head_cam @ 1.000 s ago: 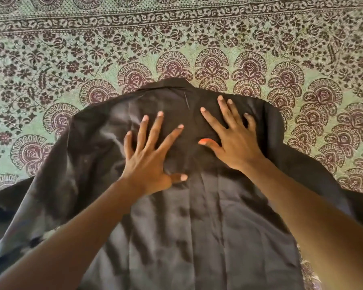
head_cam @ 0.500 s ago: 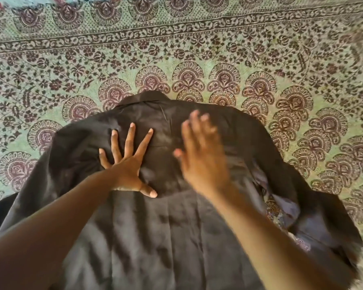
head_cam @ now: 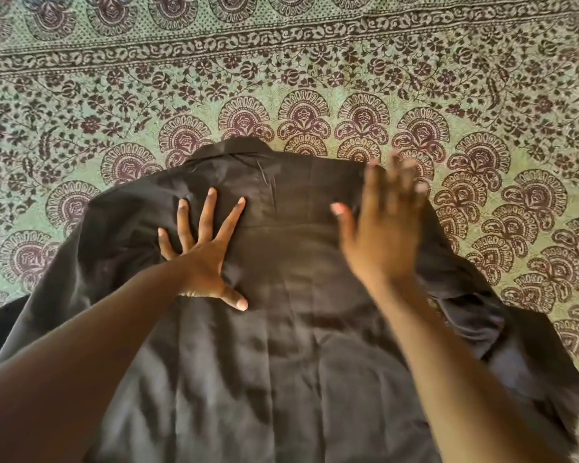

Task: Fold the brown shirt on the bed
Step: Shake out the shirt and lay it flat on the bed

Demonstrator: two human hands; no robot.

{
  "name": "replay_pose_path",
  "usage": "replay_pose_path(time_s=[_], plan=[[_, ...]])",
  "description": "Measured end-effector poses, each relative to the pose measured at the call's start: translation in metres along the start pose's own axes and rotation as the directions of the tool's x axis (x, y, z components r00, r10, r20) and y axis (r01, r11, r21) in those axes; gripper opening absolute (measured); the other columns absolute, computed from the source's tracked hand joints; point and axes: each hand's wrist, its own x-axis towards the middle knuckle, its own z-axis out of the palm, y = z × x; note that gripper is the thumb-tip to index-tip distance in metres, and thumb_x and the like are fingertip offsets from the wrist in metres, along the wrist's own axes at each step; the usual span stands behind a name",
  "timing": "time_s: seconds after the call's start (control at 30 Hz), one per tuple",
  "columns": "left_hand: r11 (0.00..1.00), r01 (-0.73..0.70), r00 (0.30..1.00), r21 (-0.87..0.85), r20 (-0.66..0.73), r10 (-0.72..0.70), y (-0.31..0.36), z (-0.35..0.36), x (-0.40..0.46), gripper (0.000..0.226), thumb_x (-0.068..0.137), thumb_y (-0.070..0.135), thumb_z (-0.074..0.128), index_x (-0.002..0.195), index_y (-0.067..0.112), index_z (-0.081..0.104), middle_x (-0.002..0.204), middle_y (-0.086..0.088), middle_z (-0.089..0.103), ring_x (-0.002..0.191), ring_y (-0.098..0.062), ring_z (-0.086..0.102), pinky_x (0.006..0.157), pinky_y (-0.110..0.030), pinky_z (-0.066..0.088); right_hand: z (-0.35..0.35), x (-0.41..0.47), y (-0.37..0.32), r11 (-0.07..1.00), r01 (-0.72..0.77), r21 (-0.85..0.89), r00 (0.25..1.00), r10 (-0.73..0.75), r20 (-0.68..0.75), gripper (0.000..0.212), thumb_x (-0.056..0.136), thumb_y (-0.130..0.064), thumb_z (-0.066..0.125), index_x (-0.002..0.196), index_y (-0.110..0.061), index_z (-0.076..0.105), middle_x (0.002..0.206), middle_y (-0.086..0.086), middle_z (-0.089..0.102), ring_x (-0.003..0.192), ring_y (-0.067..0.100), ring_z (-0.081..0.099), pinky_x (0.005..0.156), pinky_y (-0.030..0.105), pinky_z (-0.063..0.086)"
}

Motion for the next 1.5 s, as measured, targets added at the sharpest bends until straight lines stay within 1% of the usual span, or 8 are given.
replay_pose_path(time_s=[0.17,0.27,0.47,0.63,0.9,1.07,1.17,1.5], plan=[[1.0,0.0,1.0,0.01,-0.013,0.0,0.0,0.002,0.0,0.173,0.033,0.067,0.098,0.136,0.068,-0.04,0.142,0.022,-0.064,0.136,-0.036,-0.056,0.112,-0.079,-0.012,0.036,-0.074,-0.04,0.918,0.392,0.052,0.906,-0.395,0.15,0.076,0.098,-0.072,0.041,0.163,-0.034,0.027,0.174,0.003,0.011,0.16,0.027,0.014,0.122,0.059,0.024],[1.0,-0.007,1.0,0.001,-0.003,0.007,0.0,0.003,0.002,0.171,0.035,0.067,0.098,0.137,0.067,-0.041,0.141,0.021,-0.064,0.135,-0.036,-0.058,0.112,-0.078,-0.014,0.034,-0.061,0.027,0.985,0.145,-0.092,0.986,-0.136,0.101,0.071,0.097,-0.079,0.033,0.161,-0.048,0.024,0.174,0.001,0.011,0.159,0.031,0.017,0.122,0.061,0.02],[1.0,-0.024,0.999,-0.01,-0.04,0.023,-0.006,0.007,0.005,0.17,0.035,0.066,0.098,0.136,0.069,-0.039,0.142,0.022,-0.064,0.135,-0.035,-0.058,0.111,-0.078,-0.015,0.024,-0.055,0.023,0.988,-0.134,-0.074,0.991,0.132,-0.036,0.076,0.103,-0.064,0.037,0.163,-0.018,0.028,0.172,0.019,0.009,0.159,0.041,0.008,0.124,0.063,0.012],[0.999,-0.036,0.995,0.015,-0.092,0.037,-0.007,0.013,0.007,0.169,0.035,0.068,0.097,0.137,0.07,-0.038,0.145,0.022,-0.061,0.138,-0.035,-0.055,0.111,-0.079,-0.014,0.042,-0.108,-0.04,0.934,0.353,0.05,0.924,-0.357,0.136,0.074,0.1,-0.069,0.04,0.163,-0.033,0.027,0.175,0.005,0.007,0.161,0.028,0.009,0.125,0.057,0.02],[0.999,-0.034,0.963,0.035,-0.266,0.042,-0.004,0.024,-0.01,0.164,0.037,0.066,0.097,0.149,0.066,-0.022,0.161,0.015,-0.046,0.151,-0.034,-0.04,0.118,-0.076,-0.008,0.023,-0.106,0.033,0.994,-0.098,-0.052,0.994,0.1,0.04,0.077,0.103,-0.063,0.027,0.162,-0.014,0.028,0.17,0.024,0.017,0.157,0.042,0.017,0.124,0.059,0.023],[0.988,-0.151,0.71,-0.031,-0.699,0.086,-0.003,0.102,-0.062,0.095,0.082,0.046,0.082,0.161,0.034,0.031,0.176,0.003,0.001,0.161,-0.026,0.008,0.121,-0.061,0.022,0.028,-0.144,-0.039,0.961,0.27,0.058,0.958,-0.274,0.087,0.072,0.103,-0.053,0.038,0.162,-0.013,0.031,0.172,0.017,0.015,0.159,0.037,0.014,0.125,0.054,0.026],[0.99,-0.126,0.678,0.065,-0.723,0.134,-0.019,0.18,-0.086,0.067,0.102,0.055,0.047,0.162,0.03,0.031,0.175,0.003,0.015,0.16,-0.024,0.019,0.12,-0.057,0.032,0.044,-0.17,-0.031,0.905,0.425,0.033,0.894,-0.425,0.14,0.072,0.101,-0.069,0.033,0.163,-0.032,0.028,0.174,0.007,0.012,0.16,0.029,0.015,0.124,0.055,0.024],[0.986,-0.026,0.691,0.166,-0.71,0.138,-0.034,0.205,-0.079,0.065,0.105,0.056,0.03,0.166,0.035,0.019,0.176,0.005,0.008,0.163,-0.021,0.01,0.126,-0.052,0.02,0.03,-0.178,0.008,0.985,-0.165,-0.049,0.986,0.165,0.0,0.089,0.104,-0.069,0.018,0.163,-0.002,0.016,0.171,0.021,0.013,0.159,0.041,0.009,0.127,0.06,0.012]])
